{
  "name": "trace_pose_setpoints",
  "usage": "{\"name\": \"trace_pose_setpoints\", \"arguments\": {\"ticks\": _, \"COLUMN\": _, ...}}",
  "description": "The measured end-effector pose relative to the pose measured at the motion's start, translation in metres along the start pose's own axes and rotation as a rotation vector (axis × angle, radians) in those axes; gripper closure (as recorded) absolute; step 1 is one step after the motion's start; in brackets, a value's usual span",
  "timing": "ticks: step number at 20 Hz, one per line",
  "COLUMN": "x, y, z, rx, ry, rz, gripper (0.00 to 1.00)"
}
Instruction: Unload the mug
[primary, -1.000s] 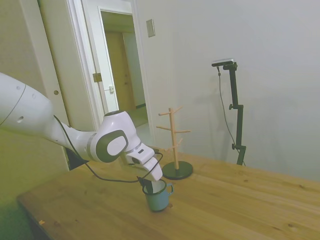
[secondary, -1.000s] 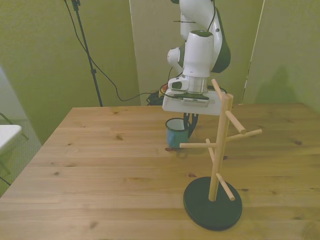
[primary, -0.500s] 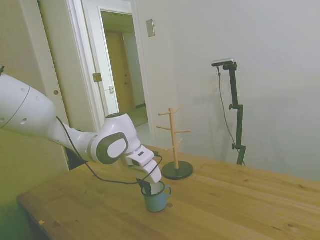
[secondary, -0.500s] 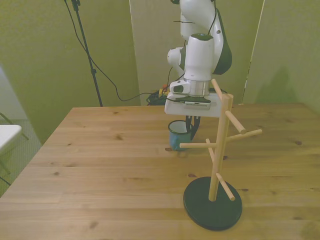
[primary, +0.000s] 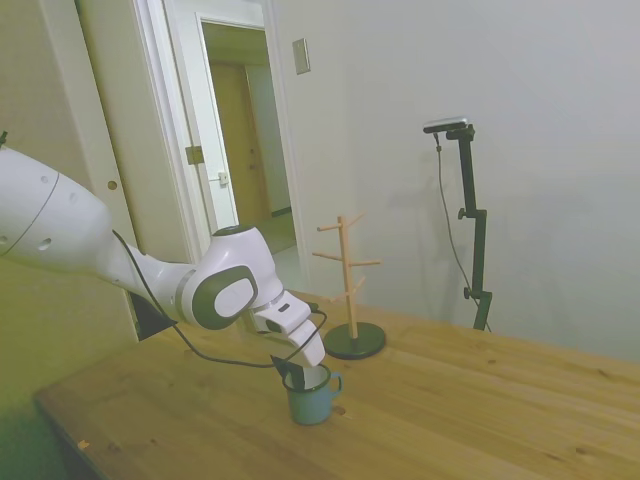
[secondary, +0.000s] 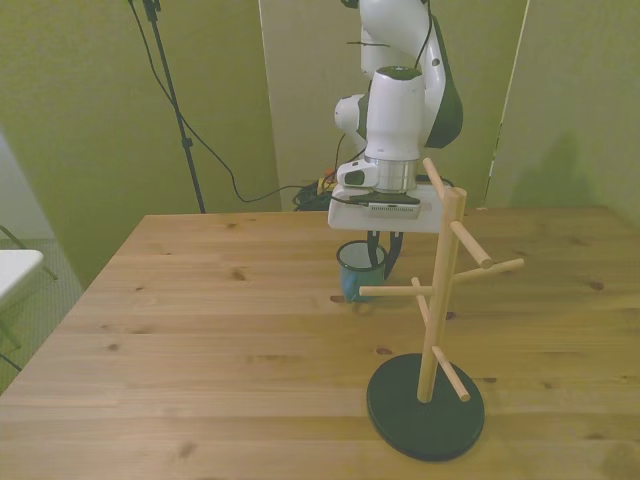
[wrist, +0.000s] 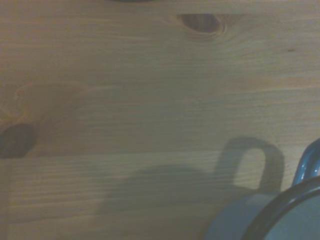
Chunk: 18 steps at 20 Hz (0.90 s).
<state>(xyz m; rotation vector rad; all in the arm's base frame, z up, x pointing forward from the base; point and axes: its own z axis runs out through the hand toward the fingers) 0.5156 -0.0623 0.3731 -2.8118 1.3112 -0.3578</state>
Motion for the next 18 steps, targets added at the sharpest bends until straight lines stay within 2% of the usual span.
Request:
{"name": "trace_pose_setpoints", "arguments": {"ticks": 4, "x": 0.013, "y": 0.003, "z": -0.021, "rx": 0.011, "ry": 0.025, "rz": 0.006, "gripper": 0.0}}
{"name": "trace_pose_setpoints", "arguments": {"ticks": 13, "x": 0.031, "y": -0.022, "z": -0.125, "rx": 0.052, "ry": 0.067, "rz": -0.058, "gripper": 0.0}}
{"name": "trace_pose_setpoints", "arguments": {"ticks": 18, "x": 0.023, "y": -0.047, "z": -0.145, "rx": 0.066, "ry": -0.01, "rz": -0.098, "gripper": 0.0}}
